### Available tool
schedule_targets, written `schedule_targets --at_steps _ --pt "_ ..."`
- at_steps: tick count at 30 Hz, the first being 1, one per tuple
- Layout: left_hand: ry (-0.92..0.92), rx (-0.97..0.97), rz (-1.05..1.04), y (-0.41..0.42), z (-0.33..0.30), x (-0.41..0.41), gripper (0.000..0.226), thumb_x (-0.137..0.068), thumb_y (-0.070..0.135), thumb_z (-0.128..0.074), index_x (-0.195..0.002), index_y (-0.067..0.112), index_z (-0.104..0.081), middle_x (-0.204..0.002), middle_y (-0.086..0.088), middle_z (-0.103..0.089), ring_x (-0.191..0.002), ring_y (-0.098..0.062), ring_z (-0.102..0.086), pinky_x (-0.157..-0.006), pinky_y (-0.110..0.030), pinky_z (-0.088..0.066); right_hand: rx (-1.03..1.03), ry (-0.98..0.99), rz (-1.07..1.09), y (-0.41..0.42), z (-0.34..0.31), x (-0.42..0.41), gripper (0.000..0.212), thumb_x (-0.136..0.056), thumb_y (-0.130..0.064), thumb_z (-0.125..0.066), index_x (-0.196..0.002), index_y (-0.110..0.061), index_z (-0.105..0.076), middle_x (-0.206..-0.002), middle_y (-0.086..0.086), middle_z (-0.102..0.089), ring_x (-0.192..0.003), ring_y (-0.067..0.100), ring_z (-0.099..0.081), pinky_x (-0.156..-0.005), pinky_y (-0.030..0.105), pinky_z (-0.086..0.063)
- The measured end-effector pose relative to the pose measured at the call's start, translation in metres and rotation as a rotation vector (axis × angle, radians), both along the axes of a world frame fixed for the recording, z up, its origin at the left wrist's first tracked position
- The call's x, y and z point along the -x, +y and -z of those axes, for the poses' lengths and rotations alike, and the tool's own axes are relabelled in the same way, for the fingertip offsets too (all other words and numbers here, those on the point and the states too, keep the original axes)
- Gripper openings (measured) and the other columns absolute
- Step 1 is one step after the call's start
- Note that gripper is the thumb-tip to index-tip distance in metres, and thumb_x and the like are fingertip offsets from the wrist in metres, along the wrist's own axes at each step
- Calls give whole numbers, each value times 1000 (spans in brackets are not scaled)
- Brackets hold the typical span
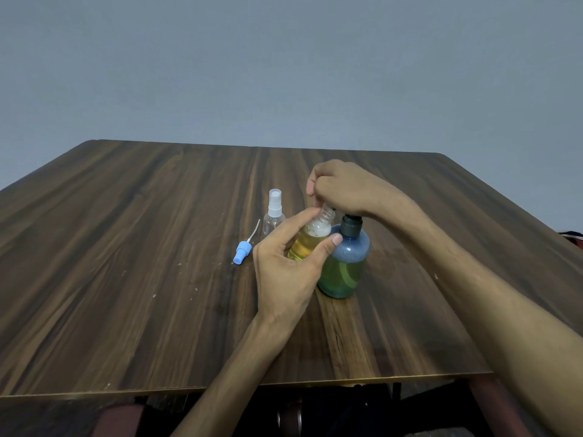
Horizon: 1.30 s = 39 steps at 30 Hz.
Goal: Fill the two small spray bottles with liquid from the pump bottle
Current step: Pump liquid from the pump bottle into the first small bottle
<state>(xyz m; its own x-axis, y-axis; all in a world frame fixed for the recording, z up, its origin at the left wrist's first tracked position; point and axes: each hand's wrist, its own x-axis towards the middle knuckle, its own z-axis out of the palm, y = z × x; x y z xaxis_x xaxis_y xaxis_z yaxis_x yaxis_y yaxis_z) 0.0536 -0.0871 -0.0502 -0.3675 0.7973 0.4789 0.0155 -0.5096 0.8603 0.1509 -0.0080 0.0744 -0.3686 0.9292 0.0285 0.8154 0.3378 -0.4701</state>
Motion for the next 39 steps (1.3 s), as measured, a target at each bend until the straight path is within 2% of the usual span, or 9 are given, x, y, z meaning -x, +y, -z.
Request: schedule_targets --at_steps 7,11,15,19,23,27,31,36,39 --pt "-7 -11 -4 -1 1 0 46 -78 5 -92 -116 26 -76 -111 4 -81 -107 -10 -76 -97 -29 -60 6 -32 21 -4 3 3 28 -90 -17 -44 -101 -13 -69 -101 6 -74 -95 29 -67 -86 44 -54" --pt "-4 -13 4 0 2 0 45 -79 5 -92 -119 21 -77 -113 4 -81 -109 -11 -76 -98 -33 -61 -10 26 20 -4 -3 1 27 -90 -13 -44 -102 -11 -69 -90 0 -77 -91 22 -66 -80 39 -52" --pt "8 -12 -4 1 2 0 44 -79 4 -91 -119 18 -78 -112 4 -81 -108 -12 -76 -97 -30 -61 20 18 31 -5 2 2 28 -90 -13 -44 -99 -10 -70 -92 3 -74 -96 29 -68 -86 45 -54" --pt "5 -12 1 1 3 1 44 -79 6 -92 -119 17 -79 -112 3 -81 -108 -14 -77 -97 -32 -61 -3 32 12 -4 -4 1 26 -90 -11 -45 -101 -10 -69 -87 -2 -75 -86 19 -64 -71 36 -49" --pt "-10 -4 -3 0 0 0 44 -78 6 -92 -116 23 -78 -110 6 -81 -106 -11 -76 -95 -26 -60 18 -19 20 -2 1 3 29 -90 -14 -43 -101 -11 -70 -96 5 -76 -96 27 -68 -86 42 -55" --pt "-1 -18 1 -2 -1 0 45 -78 5 -92 -115 27 -77 -111 6 -81 -106 -10 -76 -95 -24 -59 -17 -39 2 -1 -7 1 26 -89 -15 -46 -100 -13 -69 -93 1 -77 -89 24 -66 -75 38 -51" --pt "-10 -11 5 0 0 0 46 -78 5 -92 -116 26 -77 -110 4 -81 -107 -12 -76 -97 -31 -60 1 -34 19 -2 1 1 28 -88 -18 -44 -99 -14 -69 -96 4 -75 -94 27 -68 -85 44 -55" --pt "-14 3 14 0 2 0 43 -79 5 -91 -118 18 -78 -110 3 -81 -107 -13 -76 -97 -35 -61 -37 -20 18 -2 -2 2 30 -89 -17 -43 -103 -11 -69 -96 3 -75 -89 26 -66 -79 41 -54" --pt "-9 6 2 0 2 0 46 -79 6 -92 -118 24 -76 -111 3 -81 -108 -13 -76 -98 -36 -61 -12 -44 6 -3 1 3 30 -87 -20 -43 -100 -14 -69 -98 5 -74 -90 29 -67 -80 42 -55"
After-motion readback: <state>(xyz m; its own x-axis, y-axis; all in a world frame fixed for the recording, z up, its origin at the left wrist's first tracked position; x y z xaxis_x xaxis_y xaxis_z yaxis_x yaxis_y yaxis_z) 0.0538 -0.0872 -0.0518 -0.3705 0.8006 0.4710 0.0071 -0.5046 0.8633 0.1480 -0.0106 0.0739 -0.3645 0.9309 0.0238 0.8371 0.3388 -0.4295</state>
